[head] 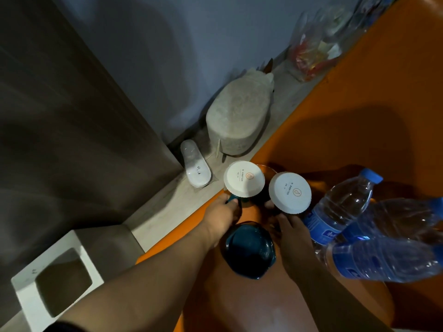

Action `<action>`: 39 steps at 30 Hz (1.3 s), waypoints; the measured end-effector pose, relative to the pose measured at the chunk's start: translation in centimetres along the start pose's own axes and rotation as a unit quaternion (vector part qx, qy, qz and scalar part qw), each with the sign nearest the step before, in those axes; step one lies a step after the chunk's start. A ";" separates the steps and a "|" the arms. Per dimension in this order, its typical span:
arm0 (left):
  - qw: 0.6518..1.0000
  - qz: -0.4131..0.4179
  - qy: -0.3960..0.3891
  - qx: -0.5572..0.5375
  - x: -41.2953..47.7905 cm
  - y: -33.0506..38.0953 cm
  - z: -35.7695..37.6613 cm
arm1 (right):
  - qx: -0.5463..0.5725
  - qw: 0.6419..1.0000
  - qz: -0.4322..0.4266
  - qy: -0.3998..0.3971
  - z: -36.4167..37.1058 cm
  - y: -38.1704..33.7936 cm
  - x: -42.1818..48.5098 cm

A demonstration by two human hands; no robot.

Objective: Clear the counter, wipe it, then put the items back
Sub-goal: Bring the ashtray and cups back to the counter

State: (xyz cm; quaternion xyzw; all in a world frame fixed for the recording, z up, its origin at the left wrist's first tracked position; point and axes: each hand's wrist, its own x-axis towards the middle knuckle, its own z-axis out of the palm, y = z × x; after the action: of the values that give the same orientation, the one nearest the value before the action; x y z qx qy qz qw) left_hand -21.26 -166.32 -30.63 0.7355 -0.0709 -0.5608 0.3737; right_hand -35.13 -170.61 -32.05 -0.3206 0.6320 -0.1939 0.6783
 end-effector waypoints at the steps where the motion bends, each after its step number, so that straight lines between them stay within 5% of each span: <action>1: 1.000 0.006 0.011 -0.018 -0.3 0.0 -0.1 | -0.008 1.000 -0.008 -0.003 0.1 -0.1 -0.2; 9: 0.985 0.078 0.095 -0.118 -4.7 1.4 -4.0 | -0.099 0.990 -0.089 -0.048 2.5 -3.2 -4.5; 15: 0.962 0.139 0.168 -0.167 -11.6 4.2 -9.6 | -0.115 0.969 -0.102 -0.194 8.0 -8.9 -11.7; 18: 0.946 0.153 0.219 -0.183 -16.5 4.9 -13.4 | -0.173 0.953 -0.190 -0.163 10.1 -9.3 -15.0; 22: 0.917 0.175 0.303 -0.192 -24.3 3.8 -18.5 | -0.189 0.925 -0.234 -0.234 13.1 -9.7 -21.2; 29: 0.851 0.177 0.411 -0.275 -40.0 -4.4 -26.1 | -0.284 0.832 -0.312 -0.361 18.4 -6.4 -35.3; 39: 0.703 0.137 0.585 -0.380 -63.1 -25.3 -31.0 | -0.358 0.701 -0.256 -0.561 23.5 9.5 -58.1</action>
State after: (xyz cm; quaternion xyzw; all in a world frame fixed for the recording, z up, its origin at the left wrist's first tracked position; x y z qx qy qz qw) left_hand -24.76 -100.76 5.02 0.6932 0.2809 0.0601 0.6610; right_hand -20.69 -120.46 3.96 -0.7381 0.0496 0.0964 0.6660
